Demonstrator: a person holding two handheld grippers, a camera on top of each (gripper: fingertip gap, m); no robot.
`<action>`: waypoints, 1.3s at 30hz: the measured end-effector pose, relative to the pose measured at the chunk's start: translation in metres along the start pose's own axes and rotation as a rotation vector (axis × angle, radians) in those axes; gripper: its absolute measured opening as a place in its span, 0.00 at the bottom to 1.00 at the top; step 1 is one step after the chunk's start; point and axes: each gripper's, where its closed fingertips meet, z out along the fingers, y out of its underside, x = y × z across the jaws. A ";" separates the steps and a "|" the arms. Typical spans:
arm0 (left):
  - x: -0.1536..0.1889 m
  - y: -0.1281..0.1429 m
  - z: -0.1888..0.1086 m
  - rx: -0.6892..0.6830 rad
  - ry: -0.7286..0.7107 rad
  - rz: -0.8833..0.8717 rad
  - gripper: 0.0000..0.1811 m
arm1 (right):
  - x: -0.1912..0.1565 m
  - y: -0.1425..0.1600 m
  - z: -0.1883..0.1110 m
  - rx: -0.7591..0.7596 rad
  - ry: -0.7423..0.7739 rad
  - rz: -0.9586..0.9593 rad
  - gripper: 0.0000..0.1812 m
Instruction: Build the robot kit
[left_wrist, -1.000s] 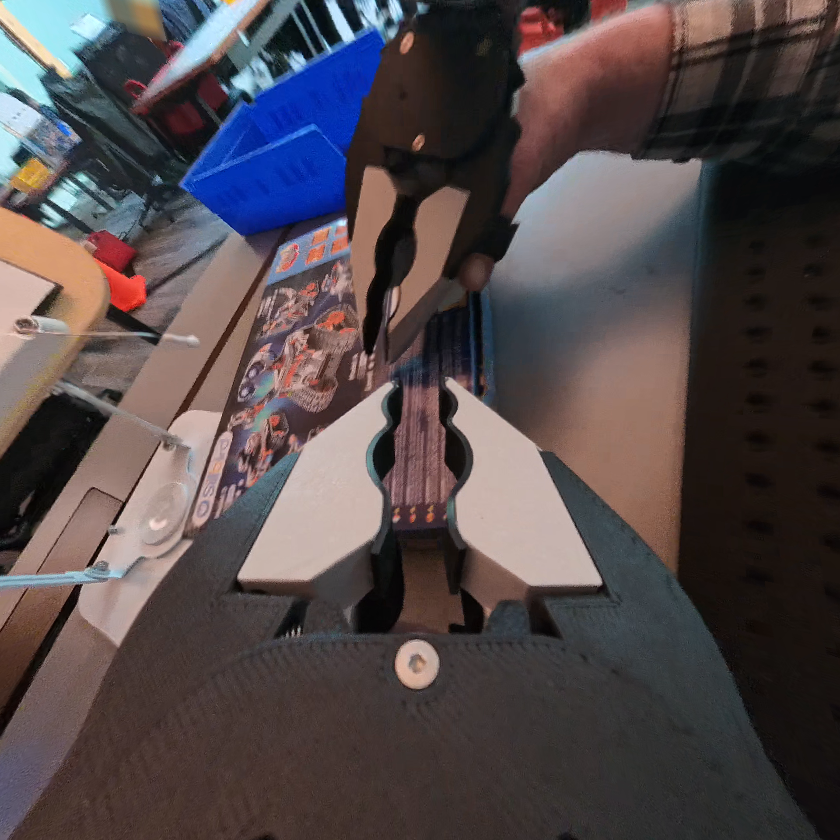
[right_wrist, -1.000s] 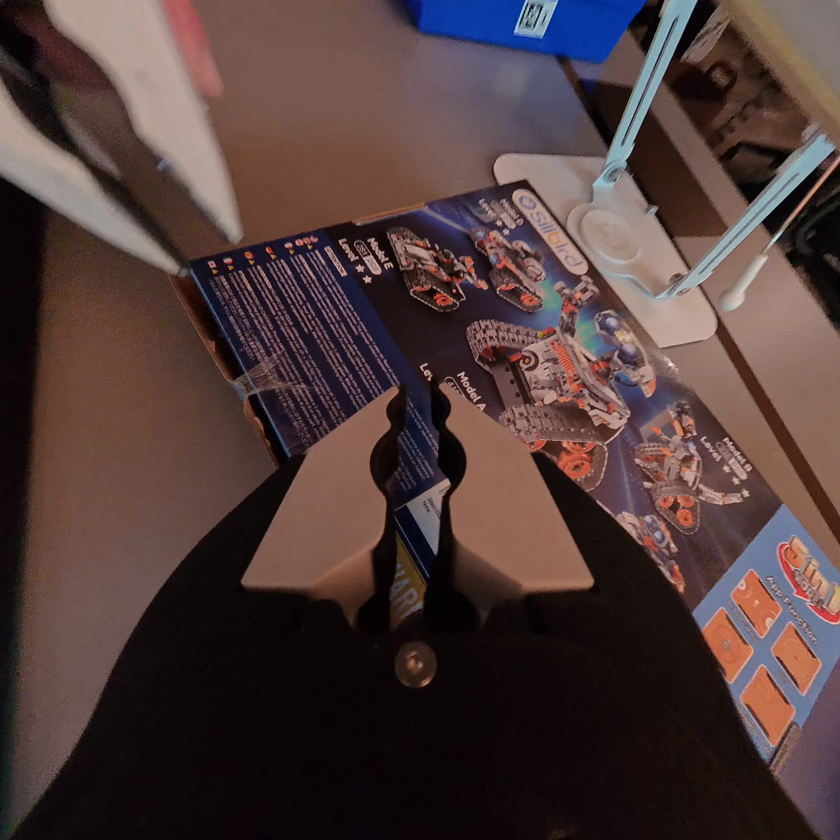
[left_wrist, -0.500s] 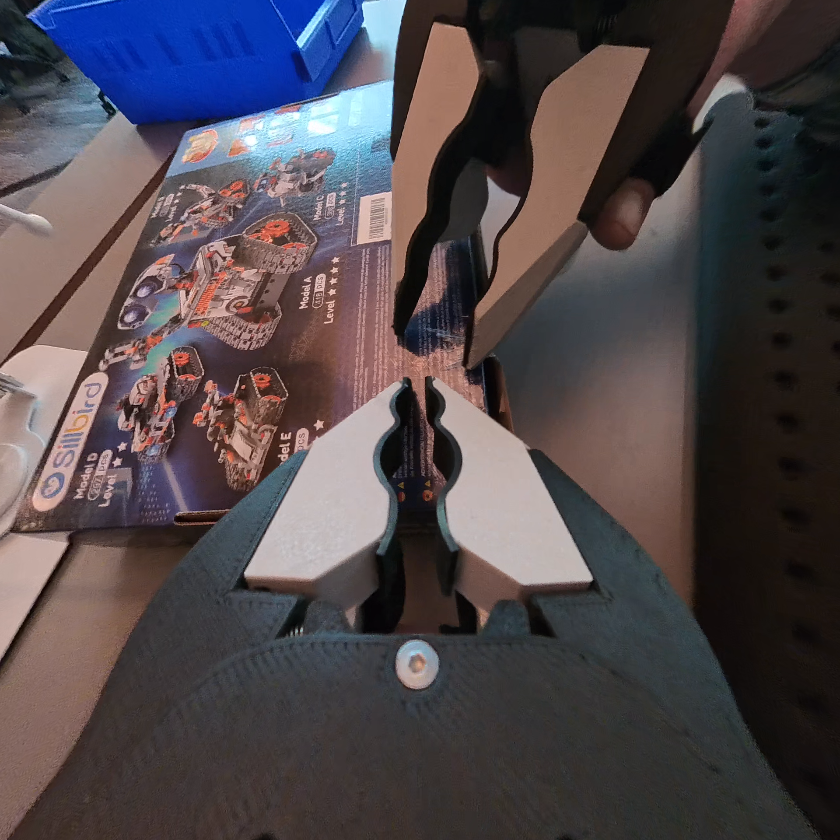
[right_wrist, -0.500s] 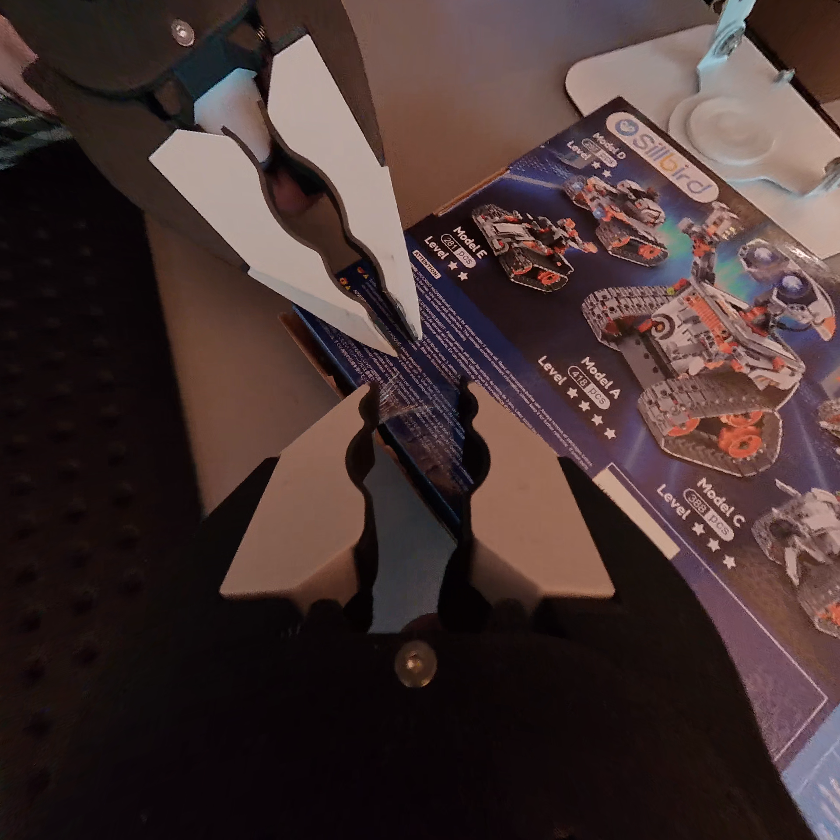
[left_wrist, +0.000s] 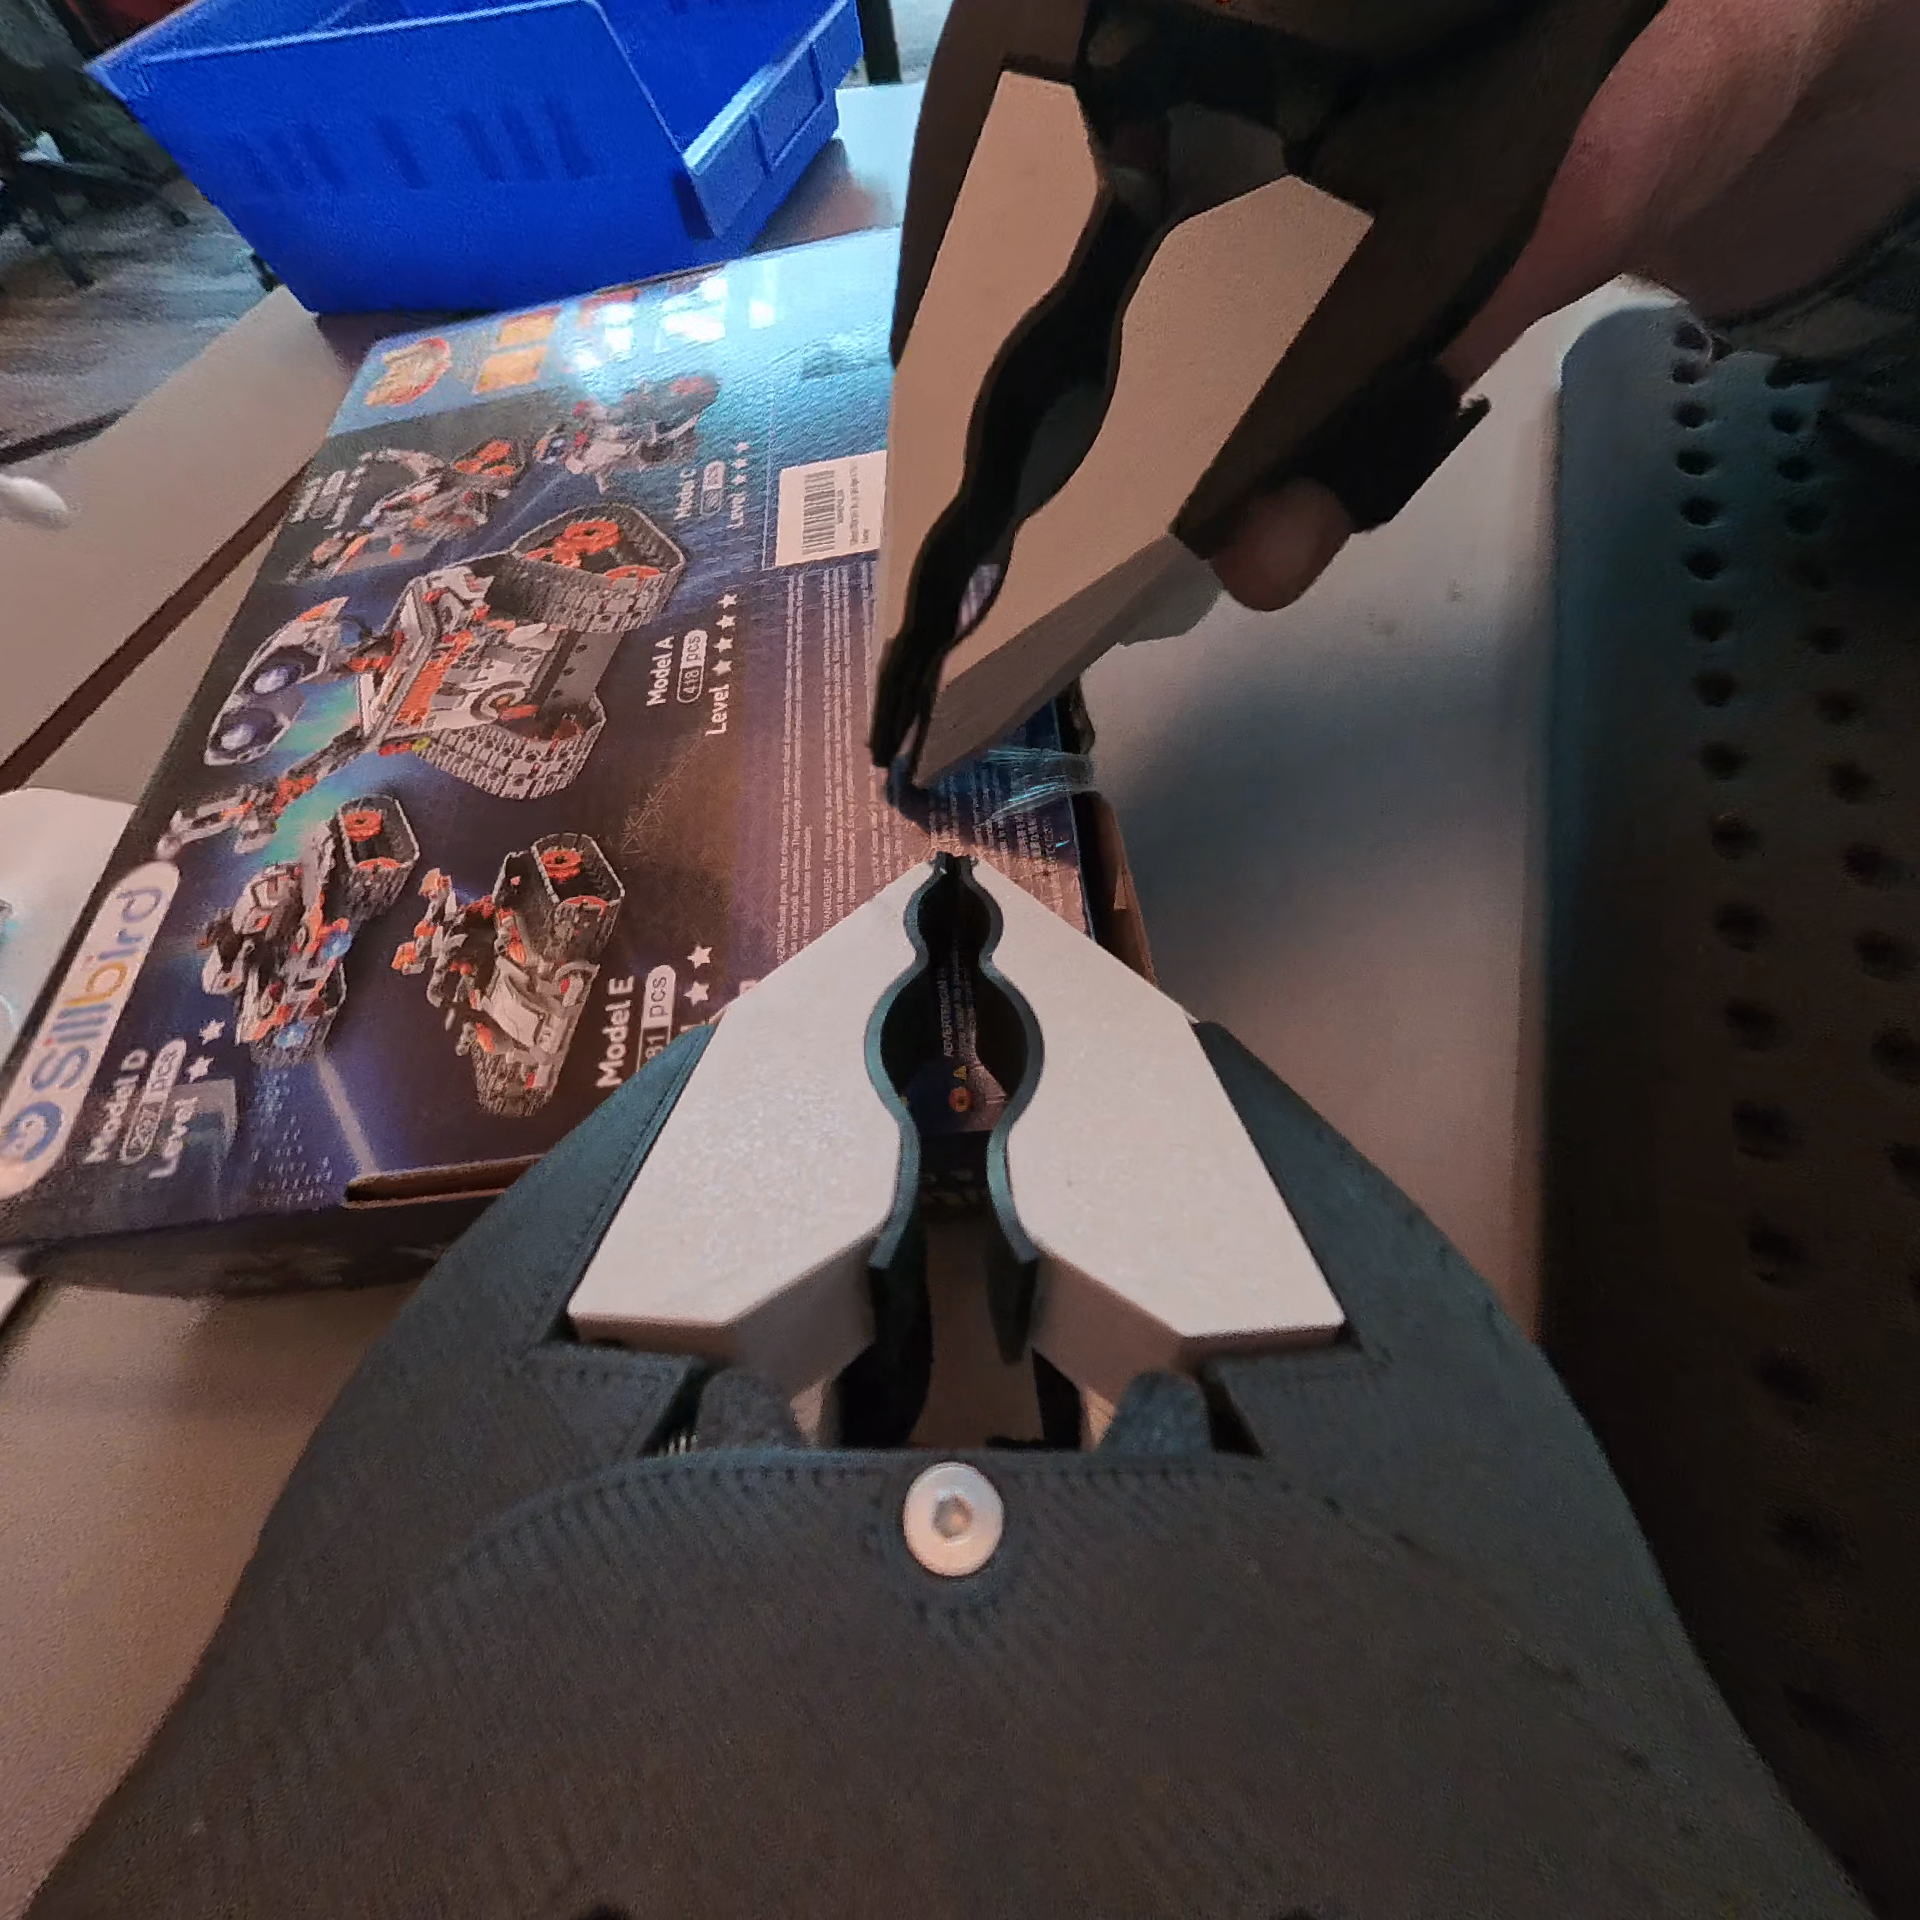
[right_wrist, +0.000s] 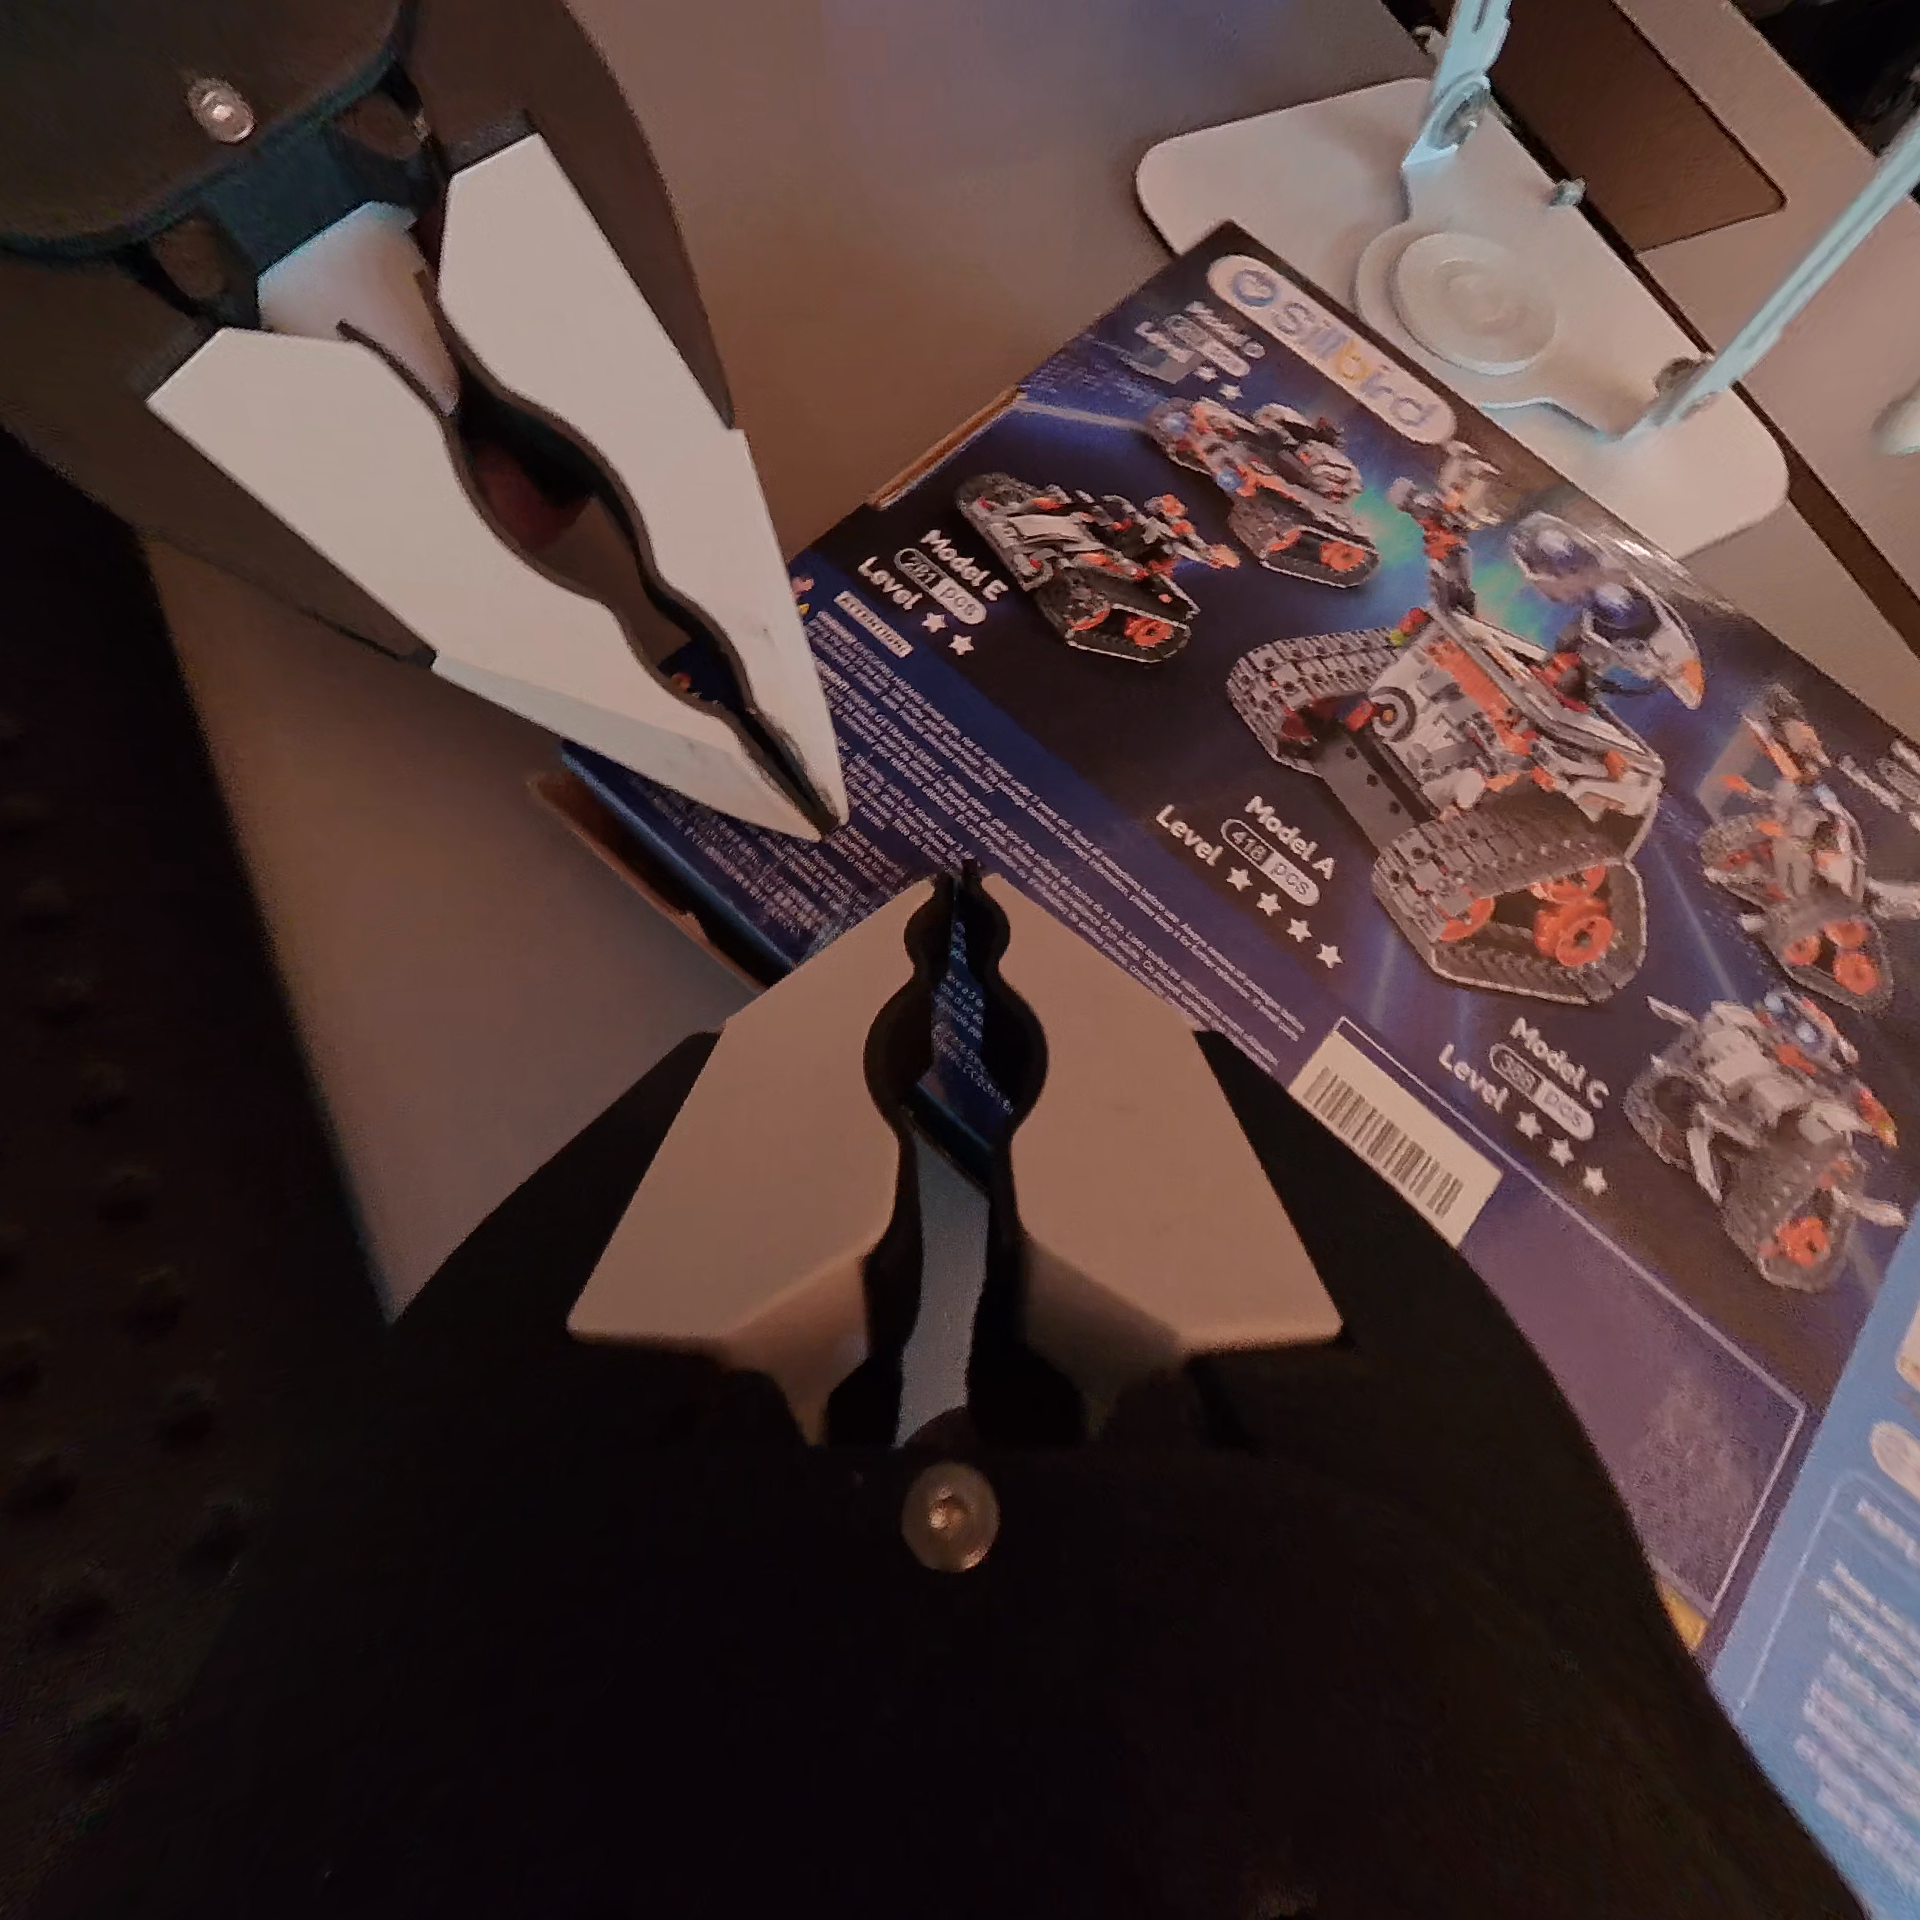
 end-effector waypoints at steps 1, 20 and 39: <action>0.004 -0.003 0.003 0.010 0.001 -0.013 0.00 | -0.001 0.001 -0.004 0.000 -0.017 0.021 0.05; 0.004 -0.021 0.032 -0.105 0.038 0.075 0.08 | 0.004 0.036 -0.038 -0.062 -0.075 0.102 0.13; 0.004 -0.019 0.037 -0.133 0.014 0.164 0.00 | 0.007 0.035 -0.032 -0.026 0.009 0.113 0.00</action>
